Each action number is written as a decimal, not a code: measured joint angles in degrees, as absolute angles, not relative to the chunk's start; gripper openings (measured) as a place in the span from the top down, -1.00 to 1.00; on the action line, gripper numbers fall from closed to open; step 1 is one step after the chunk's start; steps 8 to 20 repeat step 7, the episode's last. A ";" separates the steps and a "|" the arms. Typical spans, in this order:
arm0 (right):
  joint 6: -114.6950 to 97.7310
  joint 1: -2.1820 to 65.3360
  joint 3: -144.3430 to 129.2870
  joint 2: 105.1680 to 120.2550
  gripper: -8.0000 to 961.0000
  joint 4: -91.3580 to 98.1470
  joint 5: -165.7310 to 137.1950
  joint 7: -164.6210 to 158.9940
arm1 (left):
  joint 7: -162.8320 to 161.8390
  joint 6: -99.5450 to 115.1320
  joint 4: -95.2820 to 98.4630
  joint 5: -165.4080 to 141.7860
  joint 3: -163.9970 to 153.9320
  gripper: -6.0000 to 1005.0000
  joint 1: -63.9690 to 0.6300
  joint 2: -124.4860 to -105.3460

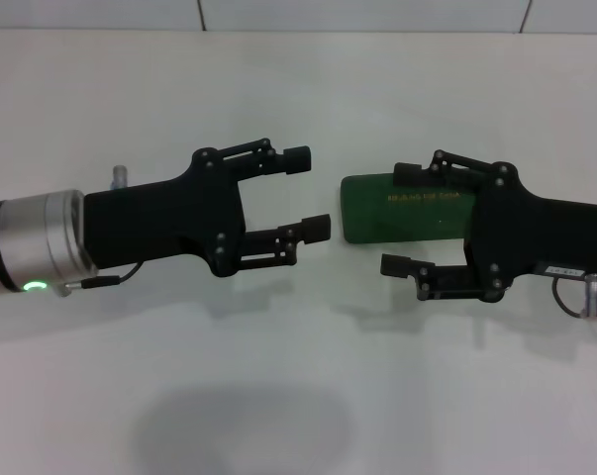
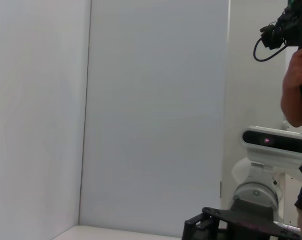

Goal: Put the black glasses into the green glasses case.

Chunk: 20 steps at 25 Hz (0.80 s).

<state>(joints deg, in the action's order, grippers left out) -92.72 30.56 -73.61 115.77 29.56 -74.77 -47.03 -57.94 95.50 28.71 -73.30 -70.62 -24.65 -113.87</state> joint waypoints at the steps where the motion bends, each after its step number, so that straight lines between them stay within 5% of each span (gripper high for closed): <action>1: -92.58 30.56 -73.59 115.70 -0.72 29.56 -74.83 -47.03 | -57.85 95.59 28.70 -73.30 -70.60 -0.51 -24.49 -113.87; 20: -91.39 30.58 -73.74 115.42 -0.72 29.52 -75.88 -47.14 | -57.30 95.96 28.69 -73.27 -70.52 -0.51 -23.44 -113.92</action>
